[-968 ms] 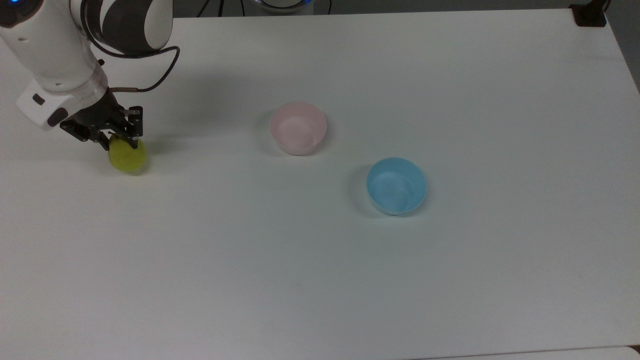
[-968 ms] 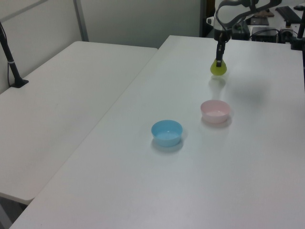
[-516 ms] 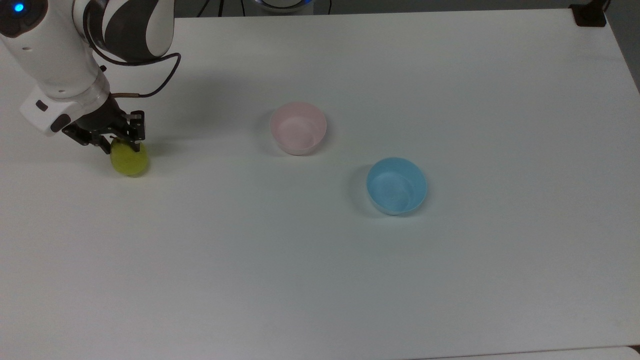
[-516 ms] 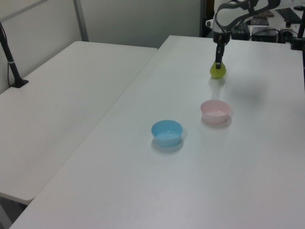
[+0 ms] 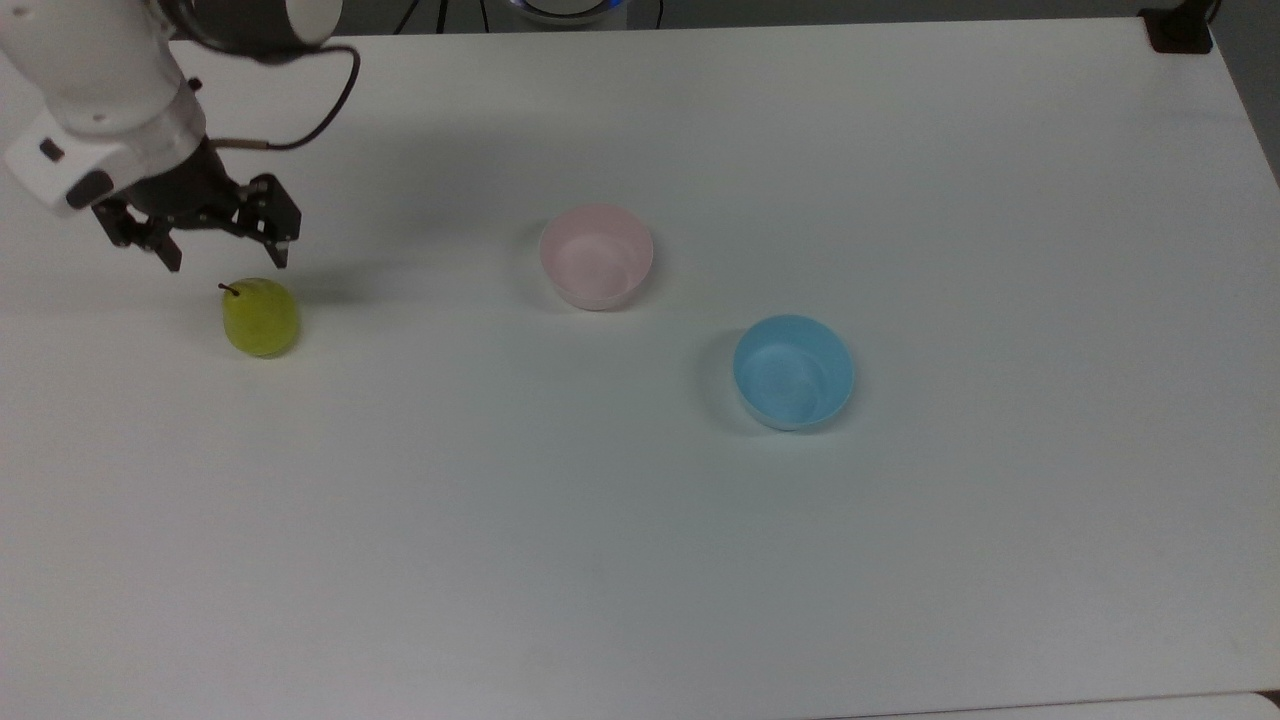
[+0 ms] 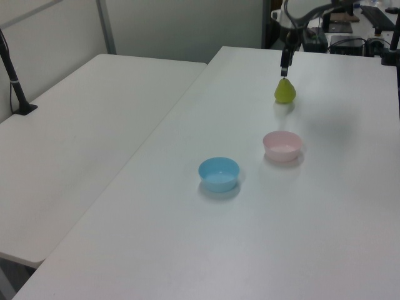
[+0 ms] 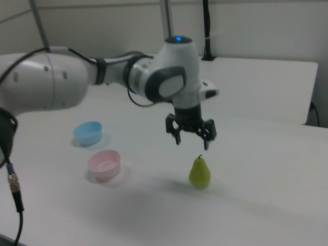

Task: Pick up a pear from the bowl

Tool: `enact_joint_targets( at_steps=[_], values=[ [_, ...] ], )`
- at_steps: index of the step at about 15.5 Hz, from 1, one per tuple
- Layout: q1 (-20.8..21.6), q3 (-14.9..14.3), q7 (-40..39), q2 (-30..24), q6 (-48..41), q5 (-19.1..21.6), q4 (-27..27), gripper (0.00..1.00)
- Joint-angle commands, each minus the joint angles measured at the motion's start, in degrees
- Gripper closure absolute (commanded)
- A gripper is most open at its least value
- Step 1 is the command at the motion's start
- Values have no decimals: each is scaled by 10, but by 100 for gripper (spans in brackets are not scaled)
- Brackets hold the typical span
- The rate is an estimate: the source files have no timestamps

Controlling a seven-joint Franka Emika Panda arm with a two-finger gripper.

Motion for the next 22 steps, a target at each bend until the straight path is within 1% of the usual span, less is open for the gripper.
enact_joint_targets(
  at_steps=[1,5,6,7,9,10,14,16,22],
  values=[
    [37,-1,63,-79,-47,11,-14,0],
    [96,-1,200,-133,-108,11,-13,0],
    [117,-1,230,-156,-138,9,-13,0],
    [133,-2,240,-167,-159,8,-13,0],
    [161,-9,244,-196,-201,8,-15,0],
    [163,-9,240,-208,-208,11,-18,0],
    [206,-8,216,-218,-199,11,-30,0],
    [211,-5,194,-216,-188,12,-34,0],
    [213,-1,193,-212,-175,11,-36,0]
  ],
)
